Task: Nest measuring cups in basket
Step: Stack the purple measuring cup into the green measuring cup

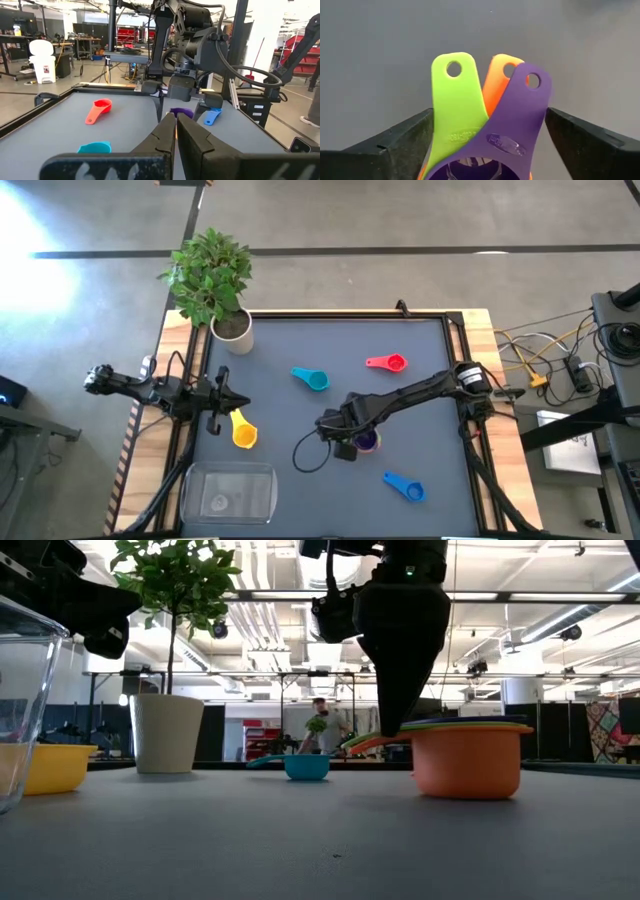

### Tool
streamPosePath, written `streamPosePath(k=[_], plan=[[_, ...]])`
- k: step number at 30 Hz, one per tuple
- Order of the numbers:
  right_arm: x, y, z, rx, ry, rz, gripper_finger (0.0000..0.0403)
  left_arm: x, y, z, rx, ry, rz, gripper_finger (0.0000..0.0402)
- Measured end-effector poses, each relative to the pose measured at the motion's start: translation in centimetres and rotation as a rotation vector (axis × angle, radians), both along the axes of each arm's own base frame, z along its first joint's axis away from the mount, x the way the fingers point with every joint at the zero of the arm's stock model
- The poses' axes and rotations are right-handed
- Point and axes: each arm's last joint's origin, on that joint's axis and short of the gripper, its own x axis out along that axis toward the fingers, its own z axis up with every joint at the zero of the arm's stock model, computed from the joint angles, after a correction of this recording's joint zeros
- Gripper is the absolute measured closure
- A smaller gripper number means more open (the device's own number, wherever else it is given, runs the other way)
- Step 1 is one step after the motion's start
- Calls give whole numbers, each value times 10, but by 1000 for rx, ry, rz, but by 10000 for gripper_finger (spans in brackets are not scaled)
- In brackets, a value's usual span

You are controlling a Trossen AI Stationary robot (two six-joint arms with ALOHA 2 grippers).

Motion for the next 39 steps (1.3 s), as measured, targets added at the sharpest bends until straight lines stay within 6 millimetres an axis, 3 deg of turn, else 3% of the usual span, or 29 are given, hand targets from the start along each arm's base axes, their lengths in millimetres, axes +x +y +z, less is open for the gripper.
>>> streamPosePath(k=[13,23,27,39], plan=[[0,1,0,29,7,6,194,0,0,0,0,0,0,402],[-1,1,0,46,16,11,271,0,0,0,0,-1,0,402],[-1,2,0,47,19,8,252,0,0,0,0,0,0,402],[-6,1,-1,40,70,-11,95,0,0,0,0,0,0,402]])
